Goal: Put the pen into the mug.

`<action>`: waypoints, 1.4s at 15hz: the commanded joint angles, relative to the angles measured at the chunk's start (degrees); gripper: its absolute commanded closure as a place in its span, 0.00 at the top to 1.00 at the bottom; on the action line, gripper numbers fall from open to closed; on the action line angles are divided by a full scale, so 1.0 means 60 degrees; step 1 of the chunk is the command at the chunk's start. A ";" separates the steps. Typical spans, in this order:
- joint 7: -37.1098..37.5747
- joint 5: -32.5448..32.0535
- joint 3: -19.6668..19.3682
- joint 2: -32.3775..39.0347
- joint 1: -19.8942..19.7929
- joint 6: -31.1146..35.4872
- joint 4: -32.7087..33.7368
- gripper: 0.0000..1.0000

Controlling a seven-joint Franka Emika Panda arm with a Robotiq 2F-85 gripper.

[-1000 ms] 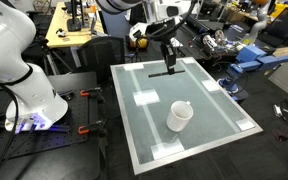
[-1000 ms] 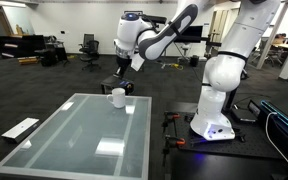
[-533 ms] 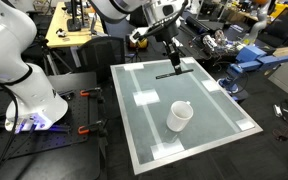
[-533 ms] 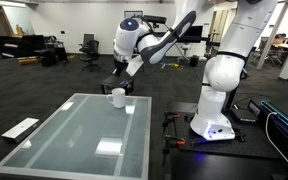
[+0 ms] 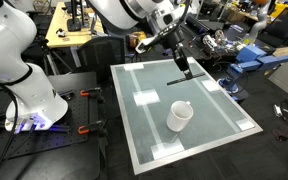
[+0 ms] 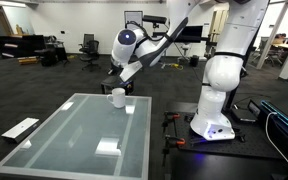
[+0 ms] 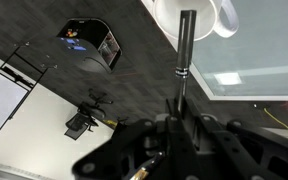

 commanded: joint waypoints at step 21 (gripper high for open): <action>0.6723 -0.2727 -0.0655 0.2909 0.1500 -0.4113 0.1585 0.03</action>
